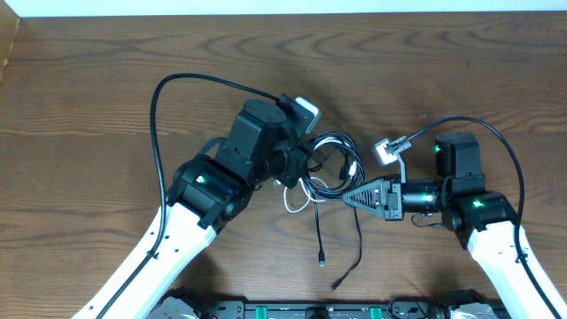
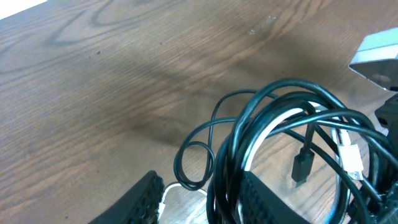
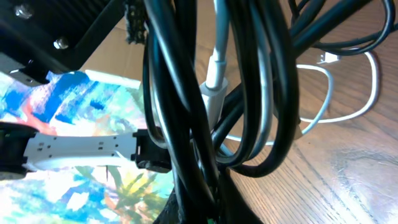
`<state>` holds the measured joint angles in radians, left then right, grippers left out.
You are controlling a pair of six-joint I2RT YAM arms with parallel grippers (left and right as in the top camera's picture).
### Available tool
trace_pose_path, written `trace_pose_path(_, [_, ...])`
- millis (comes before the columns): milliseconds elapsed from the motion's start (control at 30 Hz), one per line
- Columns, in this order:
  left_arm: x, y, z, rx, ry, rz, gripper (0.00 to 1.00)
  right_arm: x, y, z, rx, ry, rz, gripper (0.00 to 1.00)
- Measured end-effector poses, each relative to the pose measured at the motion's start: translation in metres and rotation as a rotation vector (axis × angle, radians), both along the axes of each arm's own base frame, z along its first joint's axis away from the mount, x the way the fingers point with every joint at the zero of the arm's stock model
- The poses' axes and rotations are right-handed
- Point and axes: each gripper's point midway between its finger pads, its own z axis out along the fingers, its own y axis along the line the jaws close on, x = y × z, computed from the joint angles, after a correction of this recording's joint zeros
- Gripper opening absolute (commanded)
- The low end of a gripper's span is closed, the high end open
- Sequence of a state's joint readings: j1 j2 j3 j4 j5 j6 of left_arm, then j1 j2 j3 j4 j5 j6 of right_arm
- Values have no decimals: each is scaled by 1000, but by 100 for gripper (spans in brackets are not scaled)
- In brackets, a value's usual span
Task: Untangle cables
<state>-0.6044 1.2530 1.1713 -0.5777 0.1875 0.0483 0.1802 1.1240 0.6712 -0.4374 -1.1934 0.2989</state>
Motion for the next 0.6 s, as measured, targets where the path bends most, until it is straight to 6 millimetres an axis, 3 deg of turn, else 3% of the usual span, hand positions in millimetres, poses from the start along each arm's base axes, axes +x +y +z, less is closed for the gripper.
trace_pose_path(67, [-1, -2, 0, -7, 2, -9, 45, -1, 1, 1, 8, -12, 12, 1])
trace_pose_path(167, [-2, -4, -1, -11, 9, -19, 55, -6, 2, 6, 36, -35, 43, 1])
trace_pose_path(433, [7, -11, -3, -22, -6, -22, 55, -19, 5, 21, 127, -83, 130, 1])
trace_pose_path(500, [9, -11, -2, -17, -17, -13, 38, -19, 5, 22, 131, -88, 134, 1])
trace_pose_path(567, [11, -10, -2, -12, -24, -2, 12, -20, 5, 23, 135, -94, 138, 1])
trace_pose_path(600, [11, -11, -2, -8, -28, -6, 8, -20, 5, 23, 137, -95, 139, 1])
